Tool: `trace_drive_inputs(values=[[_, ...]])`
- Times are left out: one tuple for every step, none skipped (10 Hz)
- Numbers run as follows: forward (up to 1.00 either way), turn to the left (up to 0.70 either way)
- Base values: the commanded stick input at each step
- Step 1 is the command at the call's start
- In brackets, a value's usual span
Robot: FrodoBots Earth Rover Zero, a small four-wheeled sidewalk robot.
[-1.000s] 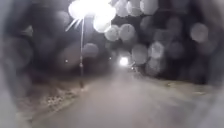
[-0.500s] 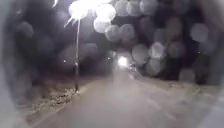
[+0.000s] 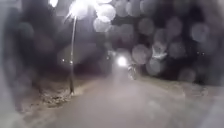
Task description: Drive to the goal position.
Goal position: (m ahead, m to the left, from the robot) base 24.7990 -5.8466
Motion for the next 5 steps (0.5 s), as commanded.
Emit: trace_drive_inputs(values=[[0.70, 0.00], [0.70, 0.00], [0.70, 0.00], [0.70, 0.00], [0.70, 0.00]])
